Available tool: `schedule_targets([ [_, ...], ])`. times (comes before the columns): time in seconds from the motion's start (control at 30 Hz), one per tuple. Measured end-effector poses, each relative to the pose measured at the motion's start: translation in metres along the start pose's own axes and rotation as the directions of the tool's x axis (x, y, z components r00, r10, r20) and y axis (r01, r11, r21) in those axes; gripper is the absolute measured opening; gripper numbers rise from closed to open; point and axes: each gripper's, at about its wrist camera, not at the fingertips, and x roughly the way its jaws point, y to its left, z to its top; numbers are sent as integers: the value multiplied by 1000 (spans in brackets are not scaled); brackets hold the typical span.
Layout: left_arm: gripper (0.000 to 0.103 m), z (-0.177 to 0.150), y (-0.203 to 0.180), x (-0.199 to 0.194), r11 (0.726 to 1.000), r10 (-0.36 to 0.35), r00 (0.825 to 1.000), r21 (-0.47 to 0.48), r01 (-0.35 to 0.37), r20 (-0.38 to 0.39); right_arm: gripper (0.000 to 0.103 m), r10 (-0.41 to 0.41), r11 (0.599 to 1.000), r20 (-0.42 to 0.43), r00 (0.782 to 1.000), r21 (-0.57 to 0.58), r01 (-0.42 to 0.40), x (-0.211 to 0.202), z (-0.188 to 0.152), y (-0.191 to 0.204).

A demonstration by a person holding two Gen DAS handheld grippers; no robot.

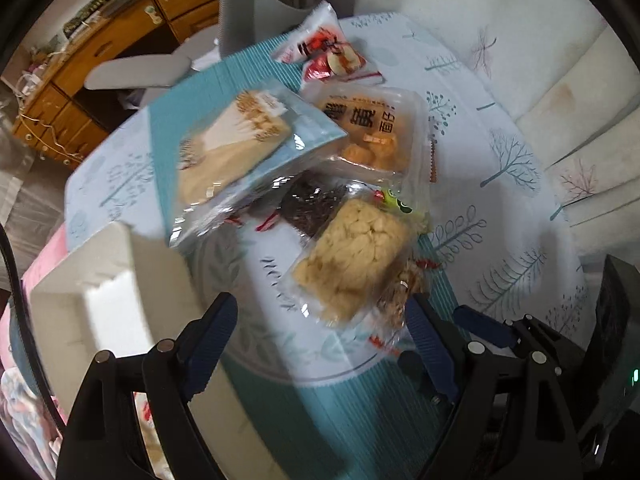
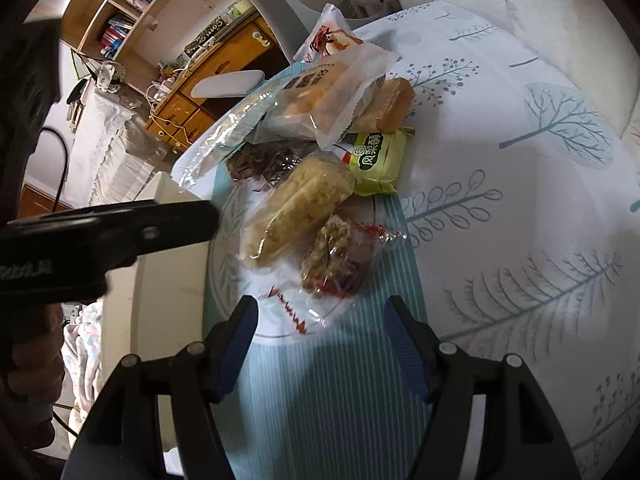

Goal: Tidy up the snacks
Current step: 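Grasp the pale crumbly bag with the left gripper while the right grasps the red-brown bag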

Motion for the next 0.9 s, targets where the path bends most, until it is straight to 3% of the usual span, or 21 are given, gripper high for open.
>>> schedule_targets([
  [0.33, 85, 12, 1, 48, 999, -45, 999, -24, 44, -28, 66, -63, 994, 67, 996, -87, 69, 23, 5, 8],
  [0.8, 85, 17, 17, 73, 992, -92, 996, -89, 90, -20, 66, -104, 980, 157, 982, -154, 128, 36, 8, 11],
  [0.9, 77, 17, 20, 76, 986, -125, 992, -112, 122, -16, 66, -109, 975, 169, 980, -176, 138, 37, 6, 13],
])
